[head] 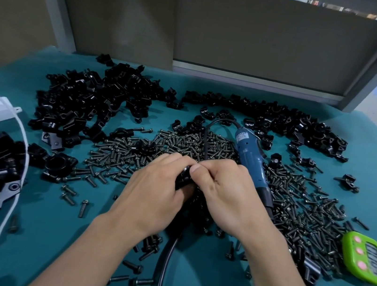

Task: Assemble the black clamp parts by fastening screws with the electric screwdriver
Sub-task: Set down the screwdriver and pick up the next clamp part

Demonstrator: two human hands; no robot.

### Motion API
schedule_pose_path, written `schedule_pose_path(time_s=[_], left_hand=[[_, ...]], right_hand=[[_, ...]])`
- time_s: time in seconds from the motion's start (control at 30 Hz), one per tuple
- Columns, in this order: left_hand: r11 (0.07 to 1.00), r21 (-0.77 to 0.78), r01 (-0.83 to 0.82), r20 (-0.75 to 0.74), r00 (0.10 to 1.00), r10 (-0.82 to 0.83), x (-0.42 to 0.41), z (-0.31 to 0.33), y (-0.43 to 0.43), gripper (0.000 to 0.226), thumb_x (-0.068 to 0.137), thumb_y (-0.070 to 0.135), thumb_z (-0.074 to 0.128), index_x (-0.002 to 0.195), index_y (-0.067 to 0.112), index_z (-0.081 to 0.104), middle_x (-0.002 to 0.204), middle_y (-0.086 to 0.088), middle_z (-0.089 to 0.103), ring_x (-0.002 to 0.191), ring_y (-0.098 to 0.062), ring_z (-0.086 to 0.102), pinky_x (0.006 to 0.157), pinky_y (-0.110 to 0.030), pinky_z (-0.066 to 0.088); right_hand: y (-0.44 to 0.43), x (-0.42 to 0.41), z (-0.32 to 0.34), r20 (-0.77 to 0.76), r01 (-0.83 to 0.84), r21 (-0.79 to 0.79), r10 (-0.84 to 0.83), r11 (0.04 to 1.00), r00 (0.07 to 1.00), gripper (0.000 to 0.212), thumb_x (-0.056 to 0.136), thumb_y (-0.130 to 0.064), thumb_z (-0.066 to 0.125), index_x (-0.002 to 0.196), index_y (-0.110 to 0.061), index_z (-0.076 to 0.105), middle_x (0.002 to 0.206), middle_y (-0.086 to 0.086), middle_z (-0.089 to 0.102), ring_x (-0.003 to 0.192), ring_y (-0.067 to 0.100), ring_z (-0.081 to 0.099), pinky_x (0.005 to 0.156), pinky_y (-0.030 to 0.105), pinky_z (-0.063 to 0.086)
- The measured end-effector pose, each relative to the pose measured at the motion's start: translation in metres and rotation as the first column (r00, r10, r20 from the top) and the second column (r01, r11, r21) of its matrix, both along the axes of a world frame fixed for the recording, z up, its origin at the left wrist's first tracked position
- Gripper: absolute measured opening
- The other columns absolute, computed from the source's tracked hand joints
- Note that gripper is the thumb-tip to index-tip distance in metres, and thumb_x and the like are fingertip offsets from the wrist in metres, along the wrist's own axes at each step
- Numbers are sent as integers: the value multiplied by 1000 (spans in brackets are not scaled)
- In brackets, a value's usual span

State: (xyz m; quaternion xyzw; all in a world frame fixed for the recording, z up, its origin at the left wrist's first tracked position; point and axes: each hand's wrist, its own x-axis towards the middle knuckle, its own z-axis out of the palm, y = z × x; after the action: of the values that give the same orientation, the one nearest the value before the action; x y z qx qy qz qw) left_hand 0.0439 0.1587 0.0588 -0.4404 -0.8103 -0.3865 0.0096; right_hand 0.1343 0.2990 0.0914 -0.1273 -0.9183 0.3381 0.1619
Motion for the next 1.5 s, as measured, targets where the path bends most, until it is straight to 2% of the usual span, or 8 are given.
schedule_pose_path(time_s=[0.13, 0.37, 0.53, 0.73, 0.9, 1.07, 1.23, 1.5], left_hand=[[1000, 0, -17, -13, 1000, 17, -4, 0, 1, 5, 100, 43, 54, 102, 41, 58, 96, 22, 57, 98, -2, 54, 78, -35, 52], [1000, -24, 10, -19, 1000, -10, -2, -3, 1, 25, 96, 31, 59, 113, 49, 55, 106, 28, 56, 104, 3, 52, 83, -23, 48], [999, -35, -16, -11, 1000, 15, -8, -4, 5, 3, 99, 45, 56, 98, 43, 55, 96, 24, 55, 97, 1, 53, 71, -22, 43], [998, -63, -11, -56, 998, 8, -6, -6, 5, 31, 95, 21, 63, 113, 45, 56, 105, 26, 56, 105, 4, 48, 82, -17, 43], [998, -57, -24, -86, 996, 19, -5, -5, 7, 13, 98, 29, 60, 97, 39, 52, 92, 22, 51, 95, 1, 48, 71, -22, 42], [999, -41, -5, -55, 998, 3, -6, -6, 8, 8, 100, 33, 57, 102, 41, 54, 94, 21, 54, 96, 0, 47, 72, -22, 43], [1000, -21, -22, -68, 997, 21, -9, -3, 6, 6, 100, 35, 58, 100, 39, 55, 93, 21, 54, 94, 0, 49, 74, -29, 49], [1000, -5, -12, -41, 999, 12, -9, -3, 6, 17, 98, 28, 58, 108, 42, 59, 98, 23, 56, 98, 0, 50, 78, -23, 46]], right_hand=[[5, 5, 4, -13, -93, -49, 92, 994, 996, 18, 97, -30, 62, 79, -27, 59, 63, -2, 56, 56, 6, 44, 53, 29, 39], [4, -1, -2, 21, -55, -81, 57, 995, 998, 37, 93, -31, 53, 63, -12, 40, 53, -1, 36, 50, 11, 33, 50, 35, 30], [6, 3, -2, -50, -57, -96, 53, 994, 997, 13, 95, -27, 62, 82, -26, 60, 65, 1, 62, 61, 20, 56, 59, 36, 48], [2, -5, -10, -17, 32, -21, -33, 999, 999, 43, 100, -36, 52, 62, -16, 49, 52, -4, 47, 52, 12, 46, 49, 27, 35], [6, 1, -3, -28, -33, -83, 31, 996, 999, 22, 100, -33, 58, 79, -28, 57, 62, -3, 60, 55, 10, 49, 56, 32, 44], [-9, -12, -9, 12, 207, 3, -208, 978, 978, 51, 104, -46, 50, 59, -21, 52, 52, -6, 54, 56, 14, 53, 57, 35, 43], [1, -1, -1, -21, 1, -109, -4, 994, 1000, 23, 102, -33, 56, 78, -32, 57, 63, -5, 63, 55, 11, 52, 55, 36, 46], [-3, -4, -5, -42, 66, -69, -69, 995, 997, 39, 102, -46, 51, 69, -26, 56, 59, -4, 61, 55, 13, 55, 53, 31, 45]])
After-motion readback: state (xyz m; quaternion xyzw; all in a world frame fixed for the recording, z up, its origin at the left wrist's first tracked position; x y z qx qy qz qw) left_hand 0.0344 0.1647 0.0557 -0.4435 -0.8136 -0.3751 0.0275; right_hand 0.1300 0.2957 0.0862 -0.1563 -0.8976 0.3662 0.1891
